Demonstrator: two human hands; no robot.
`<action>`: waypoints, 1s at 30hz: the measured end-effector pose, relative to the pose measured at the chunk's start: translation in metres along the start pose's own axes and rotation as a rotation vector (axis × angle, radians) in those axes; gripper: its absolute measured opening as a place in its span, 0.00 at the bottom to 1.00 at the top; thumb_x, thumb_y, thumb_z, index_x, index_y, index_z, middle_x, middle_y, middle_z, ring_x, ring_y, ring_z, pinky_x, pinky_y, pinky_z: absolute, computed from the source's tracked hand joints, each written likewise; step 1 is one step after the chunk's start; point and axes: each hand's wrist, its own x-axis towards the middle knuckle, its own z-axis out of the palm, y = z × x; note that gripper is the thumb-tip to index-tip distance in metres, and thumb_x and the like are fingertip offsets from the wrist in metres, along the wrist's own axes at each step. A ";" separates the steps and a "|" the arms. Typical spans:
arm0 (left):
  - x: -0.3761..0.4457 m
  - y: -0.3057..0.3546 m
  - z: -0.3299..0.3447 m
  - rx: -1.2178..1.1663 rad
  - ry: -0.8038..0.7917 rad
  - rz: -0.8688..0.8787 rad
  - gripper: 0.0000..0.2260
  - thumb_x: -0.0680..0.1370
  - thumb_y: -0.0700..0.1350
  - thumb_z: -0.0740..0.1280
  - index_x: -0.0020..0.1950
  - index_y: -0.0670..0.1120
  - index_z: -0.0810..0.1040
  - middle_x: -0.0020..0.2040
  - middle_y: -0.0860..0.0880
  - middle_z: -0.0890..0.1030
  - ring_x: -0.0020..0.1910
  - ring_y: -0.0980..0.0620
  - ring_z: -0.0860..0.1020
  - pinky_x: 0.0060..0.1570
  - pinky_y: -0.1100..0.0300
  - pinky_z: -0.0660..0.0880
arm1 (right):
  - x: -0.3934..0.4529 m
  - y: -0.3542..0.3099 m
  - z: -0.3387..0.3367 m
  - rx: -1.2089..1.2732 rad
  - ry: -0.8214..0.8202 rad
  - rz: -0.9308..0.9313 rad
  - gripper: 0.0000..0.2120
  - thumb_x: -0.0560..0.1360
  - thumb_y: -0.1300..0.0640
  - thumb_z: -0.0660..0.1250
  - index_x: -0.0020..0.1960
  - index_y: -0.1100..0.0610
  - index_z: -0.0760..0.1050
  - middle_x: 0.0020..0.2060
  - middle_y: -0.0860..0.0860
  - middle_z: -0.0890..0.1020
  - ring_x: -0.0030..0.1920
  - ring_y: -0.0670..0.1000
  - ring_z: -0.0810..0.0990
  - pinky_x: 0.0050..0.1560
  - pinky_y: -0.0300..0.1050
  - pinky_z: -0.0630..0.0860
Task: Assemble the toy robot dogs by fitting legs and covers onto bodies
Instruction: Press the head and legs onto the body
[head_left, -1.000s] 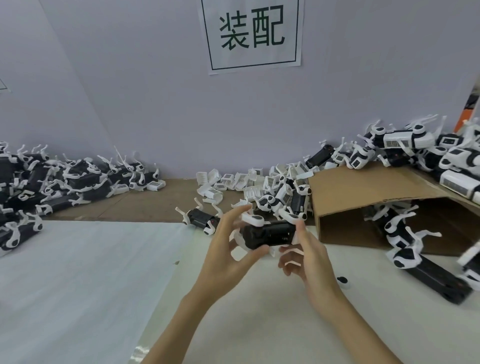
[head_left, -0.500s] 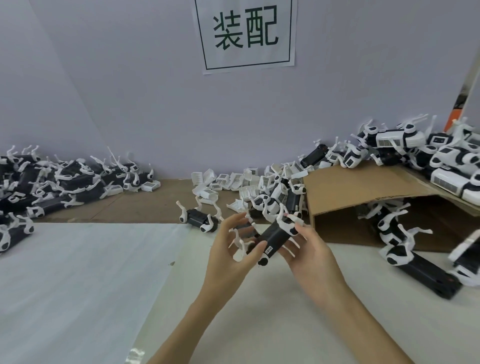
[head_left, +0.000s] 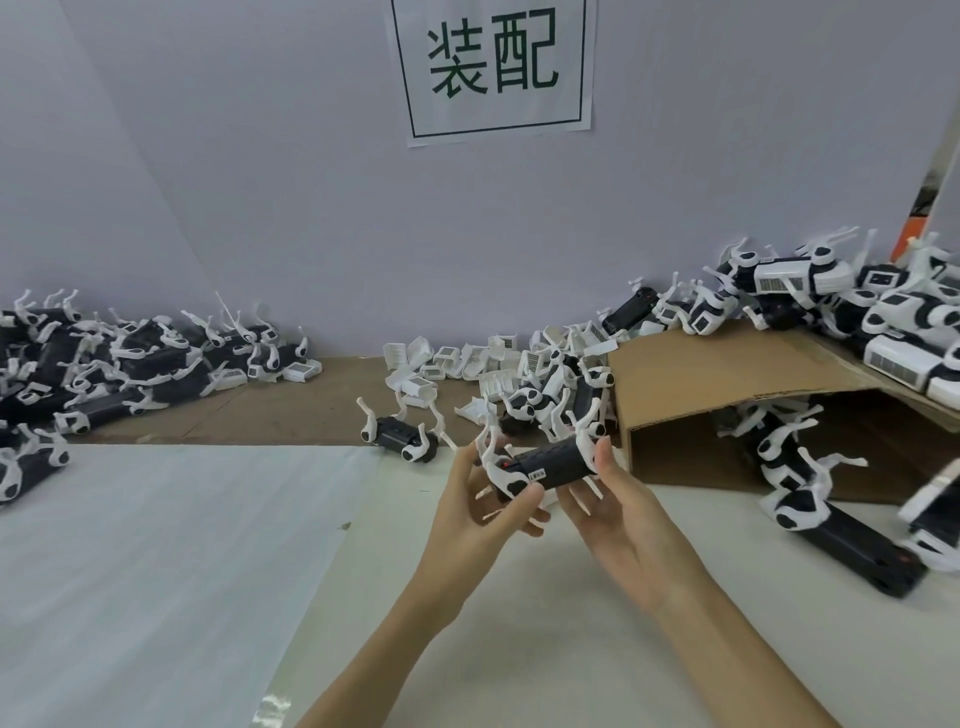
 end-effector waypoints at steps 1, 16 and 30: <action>0.000 0.001 0.001 0.000 0.017 -0.013 0.24 0.77 0.51 0.77 0.70 0.53 0.75 0.54 0.44 0.87 0.45 0.38 0.87 0.48 0.52 0.84 | -0.001 0.000 0.001 -0.004 -0.005 -0.006 0.23 0.74 0.47 0.72 0.66 0.56 0.82 0.65 0.58 0.83 0.65 0.54 0.82 0.66 0.50 0.75; -0.003 0.008 -0.014 0.347 -0.053 0.305 0.35 0.79 0.61 0.66 0.84 0.54 0.62 0.80 0.53 0.68 0.78 0.48 0.69 0.69 0.60 0.73 | -0.004 0.015 -0.005 -1.013 -0.113 -0.612 0.28 0.77 0.70 0.72 0.68 0.42 0.76 0.63 0.39 0.81 0.68 0.46 0.77 0.68 0.44 0.74; 0.001 0.009 -0.010 0.228 0.115 0.085 0.18 0.87 0.63 0.56 0.64 0.59 0.82 0.58 0.55 0.86 0.56 0.55 0.84 0.51 0.62 0.78 | -0.008 0.025 -0.005 -1.446 -0.038 -0.803 0.27 0.75 0.54 0.78 0.72 0.43 0.77 0.56 0.46 0.75 0.56 0.49 0.74 0.58 0.31 0.72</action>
